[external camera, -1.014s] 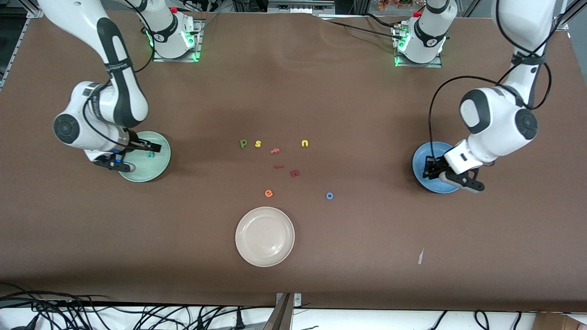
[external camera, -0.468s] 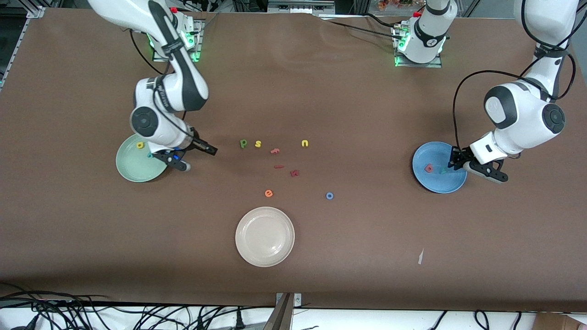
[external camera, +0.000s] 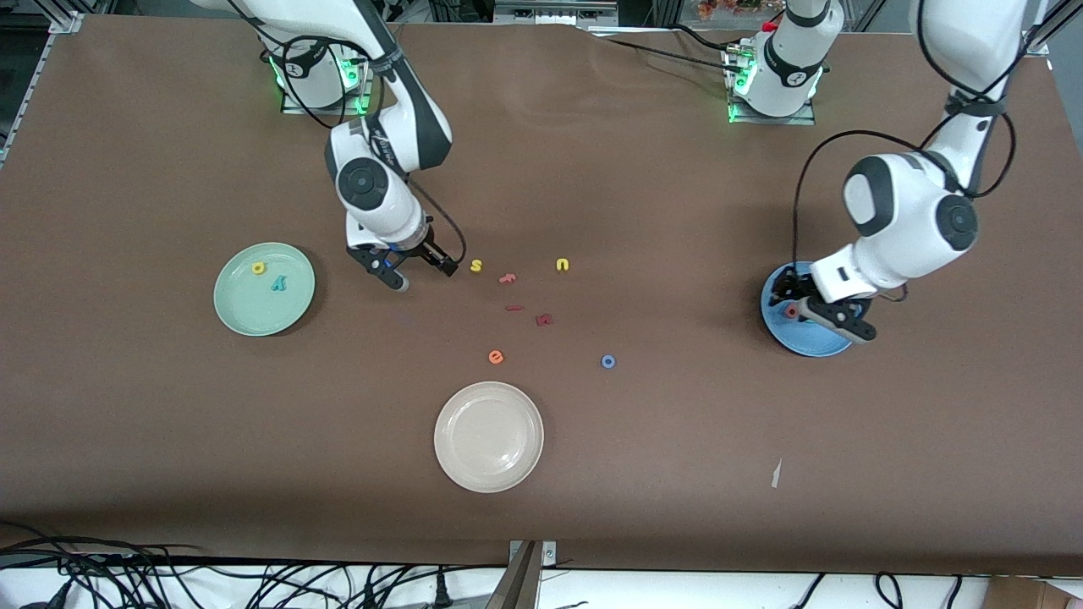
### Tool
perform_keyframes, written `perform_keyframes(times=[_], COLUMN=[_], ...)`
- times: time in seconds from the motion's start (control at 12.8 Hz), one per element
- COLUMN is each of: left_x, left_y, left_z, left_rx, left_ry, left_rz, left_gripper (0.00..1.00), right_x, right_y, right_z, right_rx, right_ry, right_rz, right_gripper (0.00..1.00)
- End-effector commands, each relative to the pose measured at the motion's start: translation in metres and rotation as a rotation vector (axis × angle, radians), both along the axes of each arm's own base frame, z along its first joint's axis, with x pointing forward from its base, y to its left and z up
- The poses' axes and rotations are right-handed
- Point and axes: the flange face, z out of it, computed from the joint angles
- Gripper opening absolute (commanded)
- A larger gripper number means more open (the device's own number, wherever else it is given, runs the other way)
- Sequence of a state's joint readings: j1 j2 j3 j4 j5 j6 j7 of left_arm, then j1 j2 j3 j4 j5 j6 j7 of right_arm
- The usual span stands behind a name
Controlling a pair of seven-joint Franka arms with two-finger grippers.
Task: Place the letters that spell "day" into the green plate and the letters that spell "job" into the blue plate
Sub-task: 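Grasp the green d with the right gripper while the left gripper reaches the o, then drop the d on the green plate while the left gripper grasps the blue o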
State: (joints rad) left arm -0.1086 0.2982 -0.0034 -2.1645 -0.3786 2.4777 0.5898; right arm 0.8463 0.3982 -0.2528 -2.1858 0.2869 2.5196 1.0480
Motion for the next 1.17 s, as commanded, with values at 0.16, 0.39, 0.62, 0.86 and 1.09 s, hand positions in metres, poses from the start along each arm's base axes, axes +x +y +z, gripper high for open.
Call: perform_keyframes(times=[0.16,0.39,0.62,0.86,1.09], left_x=[0.057,0.064,0.056,0.054,0.056], left_y=[-0.122,-0.207,-0.254,-0.291,-0.309], left_z=[0.008,0.003,-0.006,-0.003,-0.006], left_rx=[-0.081,-0.114,-0.045,0.087,0.161], left_ry=[-0.074,-0.061,-0.071,-0.101,-0.105], left_rz=[-0.010,0.048,0.028,0.002,-0.019], left_gripper=[0.74,0.77,0.72,0.69,0.69], right_x=[-0.025,-0.022,-0.021,-0.020,-0.015], right_y=[0.011,0.013,0.013,0.014,0.013], right_z=[-0.034,-0.038,-0.037,-0.036,-0.026], right_rx=[-0.030,-0.026,-0.024,-0.022,-0.011], right_ry=[-0.043,-0.070,-0.073,-0.075,-0.085], right_rz=[-0.051,-0.052,-0.051,-0.048,-0.033], right_gripper=[0.92,0.81,0.48,0.26,0.16])
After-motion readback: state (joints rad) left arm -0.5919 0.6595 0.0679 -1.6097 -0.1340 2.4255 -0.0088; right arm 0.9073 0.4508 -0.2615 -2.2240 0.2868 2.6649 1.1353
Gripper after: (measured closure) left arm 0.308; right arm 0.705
